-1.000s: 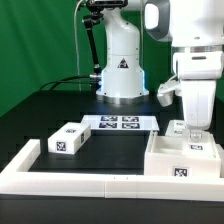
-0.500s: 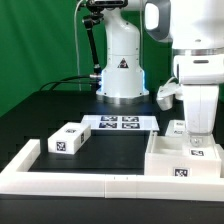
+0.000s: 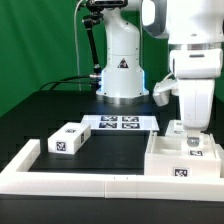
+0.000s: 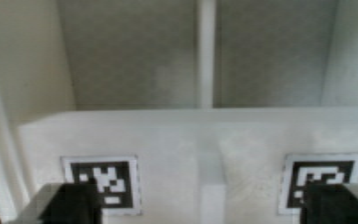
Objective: Assemble cabinet
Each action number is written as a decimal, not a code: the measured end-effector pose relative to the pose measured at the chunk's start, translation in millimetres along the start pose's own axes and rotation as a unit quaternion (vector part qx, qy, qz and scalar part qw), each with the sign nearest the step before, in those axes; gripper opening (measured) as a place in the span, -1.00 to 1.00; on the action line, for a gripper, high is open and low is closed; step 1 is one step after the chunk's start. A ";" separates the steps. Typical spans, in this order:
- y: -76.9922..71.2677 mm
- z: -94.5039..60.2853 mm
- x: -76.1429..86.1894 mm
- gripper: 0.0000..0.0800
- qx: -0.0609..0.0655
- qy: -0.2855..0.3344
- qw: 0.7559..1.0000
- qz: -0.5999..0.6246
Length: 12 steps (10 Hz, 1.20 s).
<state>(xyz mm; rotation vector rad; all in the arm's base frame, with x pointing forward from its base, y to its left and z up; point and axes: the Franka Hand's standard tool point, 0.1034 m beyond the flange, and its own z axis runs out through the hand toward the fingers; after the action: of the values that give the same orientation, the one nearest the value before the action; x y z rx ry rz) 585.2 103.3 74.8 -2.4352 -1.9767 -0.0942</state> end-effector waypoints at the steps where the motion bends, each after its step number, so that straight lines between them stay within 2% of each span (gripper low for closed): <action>1: -7.9 -8.6 -0.3 0.55 -0.003 -0.002 1.000 0.010; 2: -19.3 -16.2 -0.3 0.90 -0.007 -0.004 1.000 0.019; 3: -31.1 -22.6 -2.6 0.97 -0.010 -0.006 1.000 0.018; 5: -54.4 -29.0 -5.9 0.99 -0.019 -0.003 0.999 0.025; 7: -92.6 -28.1 -6.1 0.99 -0.009 -0.010 0.998 0.058; 8: -101.2 -23.8 -6.6 0.99 -0.010 -0.007 0.998 0.055; 9: -111.6 -16.3 -10.9 0.99 -0.004 -0.008 0.999 0.054; 12: -111.6 -16.2 -11.9 0.99 -0.003 -0.009 0.998 0.055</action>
Offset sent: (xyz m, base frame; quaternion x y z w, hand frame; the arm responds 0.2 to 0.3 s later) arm -0.0473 0.0019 0.0184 -0.0182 0.0076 0.0137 0.9997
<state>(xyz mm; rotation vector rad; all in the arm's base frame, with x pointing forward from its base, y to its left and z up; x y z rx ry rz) 472.9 114.1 86.4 -2.5505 -1.8471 -0.0781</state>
